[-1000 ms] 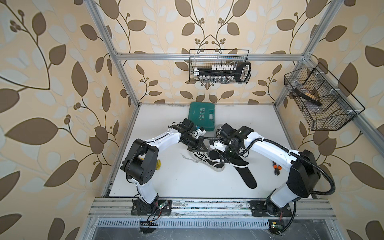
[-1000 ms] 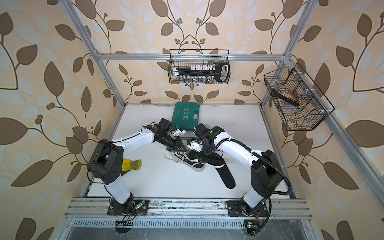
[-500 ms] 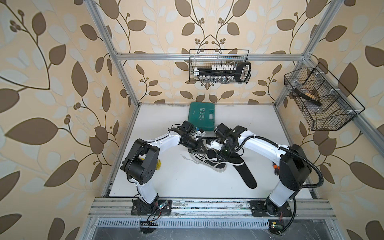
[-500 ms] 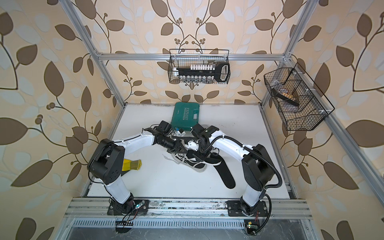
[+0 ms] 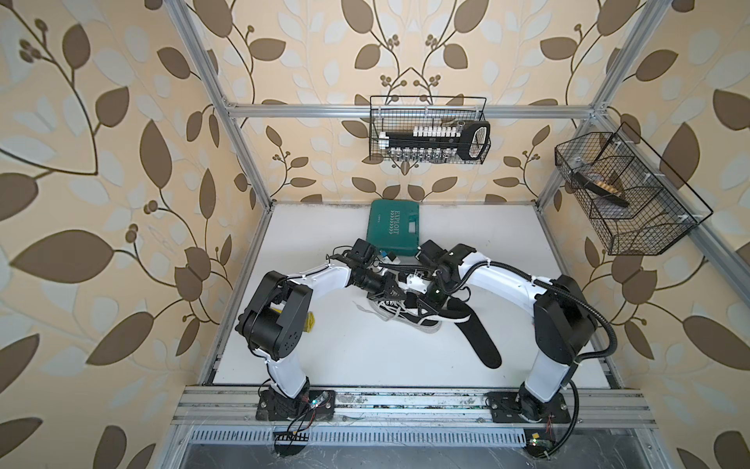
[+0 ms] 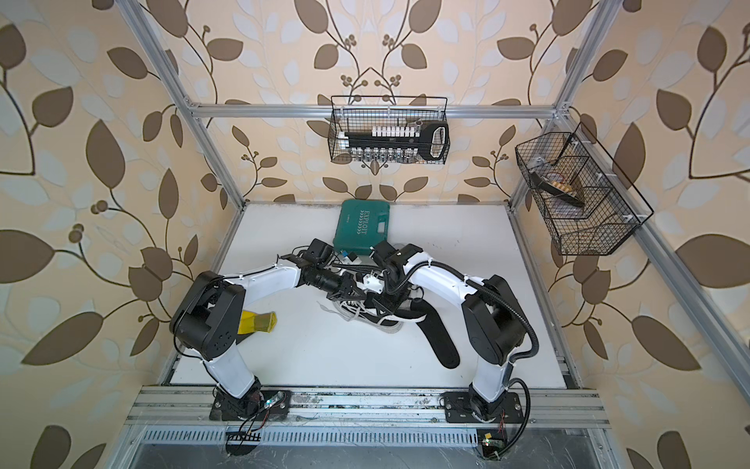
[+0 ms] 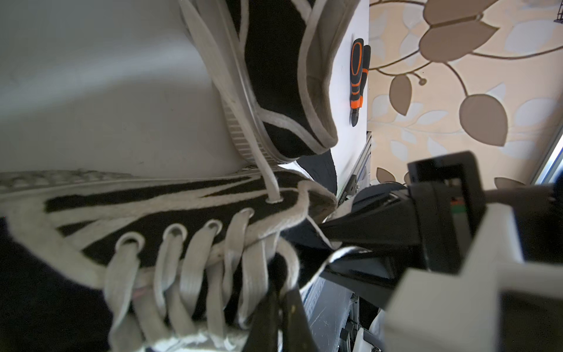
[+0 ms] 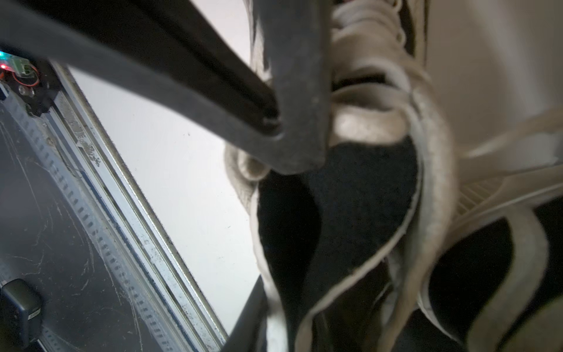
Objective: Insert the insole into the shoe
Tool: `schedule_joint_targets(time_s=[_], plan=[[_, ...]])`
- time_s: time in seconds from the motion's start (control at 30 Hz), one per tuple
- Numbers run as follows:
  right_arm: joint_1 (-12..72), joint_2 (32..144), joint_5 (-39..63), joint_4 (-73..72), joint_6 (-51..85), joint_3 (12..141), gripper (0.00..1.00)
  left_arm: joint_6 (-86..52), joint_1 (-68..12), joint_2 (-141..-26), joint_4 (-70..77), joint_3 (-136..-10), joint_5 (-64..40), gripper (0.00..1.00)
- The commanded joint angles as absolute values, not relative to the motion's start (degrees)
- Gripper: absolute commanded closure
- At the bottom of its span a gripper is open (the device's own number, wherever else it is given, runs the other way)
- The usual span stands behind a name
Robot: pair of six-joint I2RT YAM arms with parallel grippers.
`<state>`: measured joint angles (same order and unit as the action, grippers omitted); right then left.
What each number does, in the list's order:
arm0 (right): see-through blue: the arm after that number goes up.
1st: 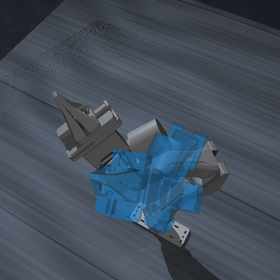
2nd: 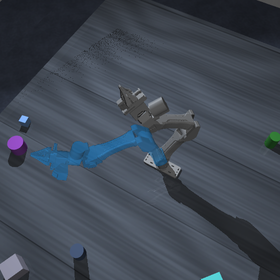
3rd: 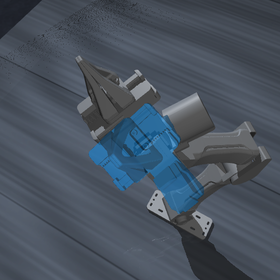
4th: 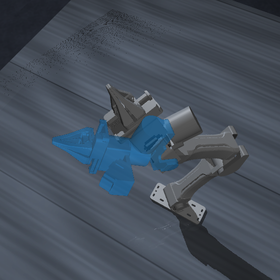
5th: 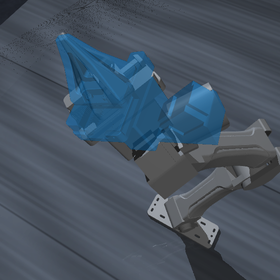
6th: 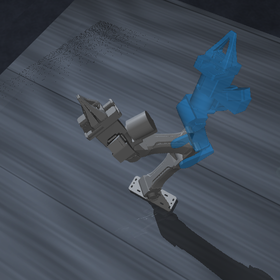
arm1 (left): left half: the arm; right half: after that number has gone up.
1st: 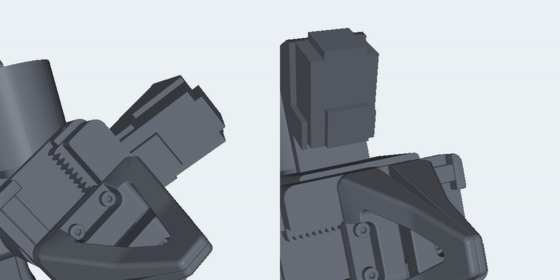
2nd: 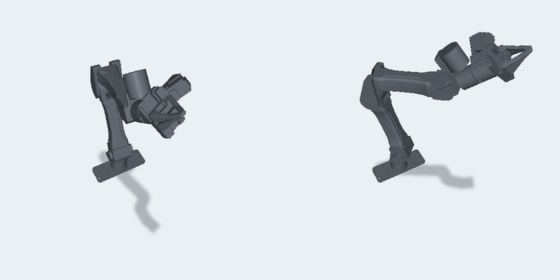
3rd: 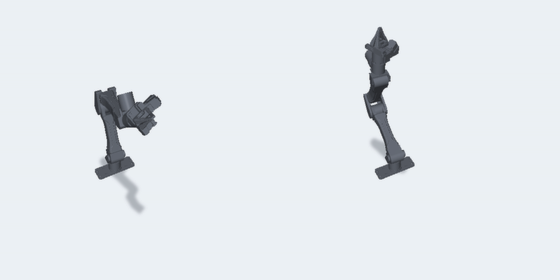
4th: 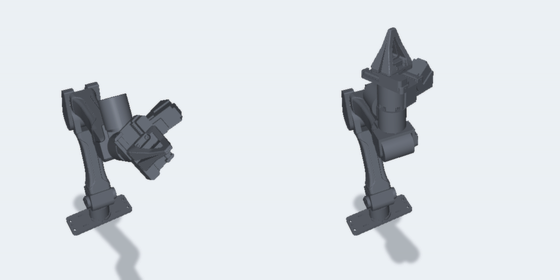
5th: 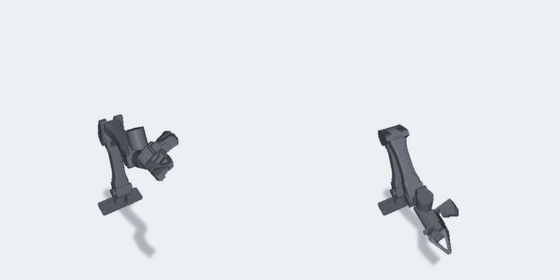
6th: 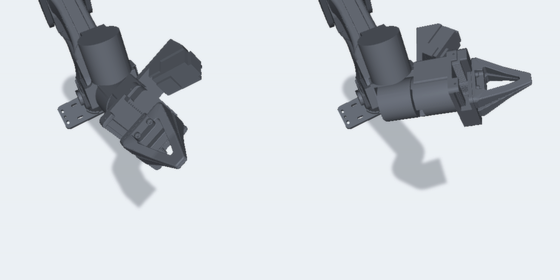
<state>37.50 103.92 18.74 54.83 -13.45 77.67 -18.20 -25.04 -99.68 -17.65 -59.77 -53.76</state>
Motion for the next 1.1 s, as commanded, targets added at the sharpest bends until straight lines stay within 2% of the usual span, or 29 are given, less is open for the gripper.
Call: schedule_joint_targets(time_s=[0.0, 0.43, 0.77, 0.83, 0.97, 1.07], plan=[[36.9, 104.8, 22.4, 54.4, -12.3, 77.6, 0.78, -18.7, -24.9, -96.2, -15.5, -59.1, -56.6, 1.00], [36.9, 105.4, 23.7, 47.0, -15.5, 79.1, 0.79, -18.0, -24.9, -96.3, -14.9, -57.2, -57.9, 1.00], [36.8, 101.4, 24.0, 35.9, -19.1, 72.5, 0.80, -17.8, -24.8, -96.8, -14.5, -56.7, -59.3, 1.00], [36.8, 101.2, 22.7, 34.6, -19.7, 71.8, 0.84, -17.7, -24.6, -96.9, -14.6, -56.7, -59.3, 1.00], [36.6, 100.9, 21.9, 41.1, -18.6, 72.8, 0.84, -17.7, -23.7, -94.2, -14.3, -55.7, -56.7, 1.00], [35.8, 99.9, 22.6, 40.7, -17.5, 69.6, 0.84, -17.8, -22.5, -89.9, -12.5, -54.6, -54.7, 1.00]])
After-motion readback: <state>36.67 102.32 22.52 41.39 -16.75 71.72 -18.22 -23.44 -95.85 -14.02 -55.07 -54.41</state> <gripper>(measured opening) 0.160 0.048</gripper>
